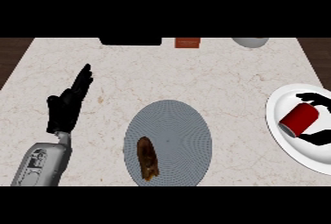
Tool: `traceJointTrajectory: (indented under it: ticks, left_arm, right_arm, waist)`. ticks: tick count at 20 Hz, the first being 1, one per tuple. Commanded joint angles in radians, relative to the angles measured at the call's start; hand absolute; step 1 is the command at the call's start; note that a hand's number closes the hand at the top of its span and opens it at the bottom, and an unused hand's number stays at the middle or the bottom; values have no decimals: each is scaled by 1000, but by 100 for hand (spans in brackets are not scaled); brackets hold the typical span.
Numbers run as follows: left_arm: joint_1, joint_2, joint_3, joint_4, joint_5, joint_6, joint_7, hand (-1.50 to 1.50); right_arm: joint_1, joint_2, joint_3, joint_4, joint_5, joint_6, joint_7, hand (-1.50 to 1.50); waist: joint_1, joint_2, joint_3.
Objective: Pick the can from the placemat and place it in the plate
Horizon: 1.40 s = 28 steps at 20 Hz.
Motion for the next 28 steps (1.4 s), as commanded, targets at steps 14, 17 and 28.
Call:
traceJointTrajectory:
  ticks: [14,17,28]
  left_arm:
    - [3,-9,11,-10,-7,-9,13,0]
    - [44,5,15,-52,6,-28,-1,0]
    - [1,-20,8,-37,-11,-6,41,0]
  right_arm:
    - [-80,-167,-373,262,-352,374,-108,-150]
    - [-34,-259,-433,332,-399,457,-149,-150]
    - [83,-351,-448,367,-398,572,-235,-150]
  waist:
    - [-8,1,1]
    - [1,4,3]
    - [3,11,11]
